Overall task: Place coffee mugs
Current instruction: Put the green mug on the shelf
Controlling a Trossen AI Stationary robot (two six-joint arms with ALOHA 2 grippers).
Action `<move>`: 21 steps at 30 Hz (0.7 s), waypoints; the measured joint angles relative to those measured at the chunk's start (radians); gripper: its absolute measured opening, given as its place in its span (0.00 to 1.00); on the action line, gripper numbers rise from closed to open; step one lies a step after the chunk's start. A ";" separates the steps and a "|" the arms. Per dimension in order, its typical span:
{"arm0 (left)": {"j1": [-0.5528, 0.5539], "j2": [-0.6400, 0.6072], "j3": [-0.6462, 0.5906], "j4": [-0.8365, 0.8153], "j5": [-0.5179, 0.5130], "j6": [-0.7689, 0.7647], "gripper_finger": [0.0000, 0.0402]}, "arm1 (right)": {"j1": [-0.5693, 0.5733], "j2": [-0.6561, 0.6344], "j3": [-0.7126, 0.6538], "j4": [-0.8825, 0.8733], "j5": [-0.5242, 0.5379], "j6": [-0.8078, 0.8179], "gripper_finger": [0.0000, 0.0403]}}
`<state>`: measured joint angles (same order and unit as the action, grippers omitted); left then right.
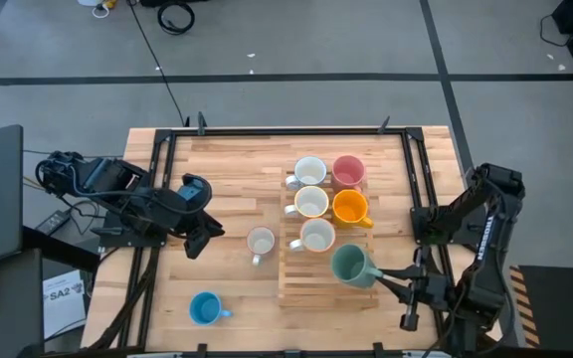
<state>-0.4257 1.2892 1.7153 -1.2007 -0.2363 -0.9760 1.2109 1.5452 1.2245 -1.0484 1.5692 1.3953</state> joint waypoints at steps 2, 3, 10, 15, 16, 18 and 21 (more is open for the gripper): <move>0.000 0.000 0.000 0.000 0.000 0.000 0.23 | -0.003 0.000 -0.025 0.023 0.000 0.000 0.15; 0.000 0.000 0.000 0.000 0.000 0.000 0.23 | -0.004 0.000 -0.037 0.032 0.000 0.000 0.15; 0.000 0.000 0.000 0.000 0.000 -0.001 0.23 | -0.013 0.000 -0.095 0.086 0.007 -0.001 0.15; 0.000 0.000 0.000 0.000 0.000 -0.007 0.23 | -0.025 0.000 -0.097 0.087 0.008 -0.008 0.15; 0.000 0.000 0.000 0.000 0.000 -0.007 0.23 | -0.028 0.000 -0.097 0.087 0.008 -0.008 0.15; 0.000 0.000 0.000 0.000 0.000 -0.007 0.23 | -0.033 0.000 -0.097 0.087 0.007 -0.009 0.15; 0.000 0.000 0.000 0.000 0.000 -0.007 0.23 | -0.038 0.000 -0.097 0.087 0.007 -0.012 0.15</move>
<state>-0.4259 1.2892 1.7153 -1.2003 -0.2363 -0.9829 1.1728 1.5452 1.1278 -0.9611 1.5764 1.3829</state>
